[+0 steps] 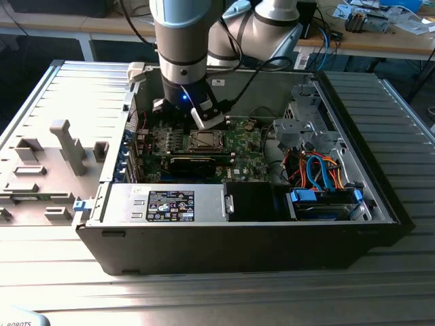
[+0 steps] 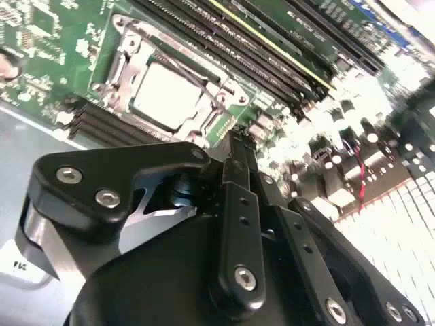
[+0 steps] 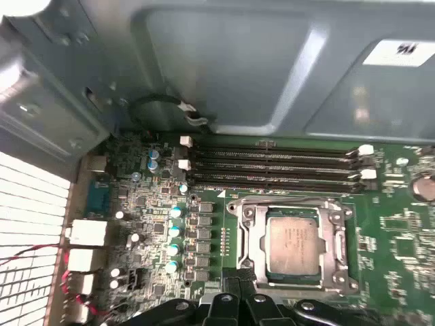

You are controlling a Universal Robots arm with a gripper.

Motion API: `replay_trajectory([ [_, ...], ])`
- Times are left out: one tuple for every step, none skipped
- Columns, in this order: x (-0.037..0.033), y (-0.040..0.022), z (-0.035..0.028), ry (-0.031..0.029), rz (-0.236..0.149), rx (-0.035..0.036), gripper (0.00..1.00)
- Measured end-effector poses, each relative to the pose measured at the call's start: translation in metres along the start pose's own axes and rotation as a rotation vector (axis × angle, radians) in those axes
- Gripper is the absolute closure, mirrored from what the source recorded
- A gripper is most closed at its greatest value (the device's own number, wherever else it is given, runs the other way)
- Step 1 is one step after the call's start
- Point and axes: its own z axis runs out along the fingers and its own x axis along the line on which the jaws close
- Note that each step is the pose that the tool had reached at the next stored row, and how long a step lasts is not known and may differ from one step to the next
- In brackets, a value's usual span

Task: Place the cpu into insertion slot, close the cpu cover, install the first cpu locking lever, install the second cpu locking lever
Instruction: 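Install the second cpu locking lever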

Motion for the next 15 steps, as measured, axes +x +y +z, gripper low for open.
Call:
replay_trajectory([
  [-0.0002, 0.0014, -0.0058, 0.0002, 0.0, 0.0032, 0.89],
  [-0.0006, 0.0017, -0.0067, 0.0004, 0.0, 0.007, 0.89],
  [-0.0011, 0.0017, -0.007, 0.0017, 0.0, 0.0156, 0.89],
  [-0.0019, 0.0017, -0.0071, 0.0041, 0.001, 0.032, 0.89],
  [-0.0026, 0.0016, -0.0072, 0.0061, 0.001, 0.0507, 0.89],
  [-0.0036, 0.0015, -0.0072, 0.0075, 0.001, 0.0692, 0.89],
  [-0.0054, 0.0015, -0.0071, 0.0095, 0.001, 0.0875, 0.89],
  [-0.0078, 0.0014, -0.007, 0.0125, 0.001, 0.1023, 0.89],
  [-0.0108, 0.0012, -0.007, 0.0171, 0.002, 0.1101, 0.89],
  [-0.0176, 0.0008, -0.0068, 0.0277, 0.004, 0.1192, 0.89],
  [-0.0228, 0.0005, -0.0061, 0.0366, 0.006, 0.1214, 0.89],
  [-0.0284, -0.0002, -0.0043, 0.0468, 0.007, 0.121, 0.89],
  [-0.0314, -0.0008, -0.0024, 0.0526, 0.009, 0.1208, 0.89],
  [-0.0322, -0.0013, -0.0006, 0.0547, 0.01, 0.1207, 0.89],
  [-0.0324, -0.0018, 0.0012, 0.0561, 0.01, 0.1207, 0.89],
])
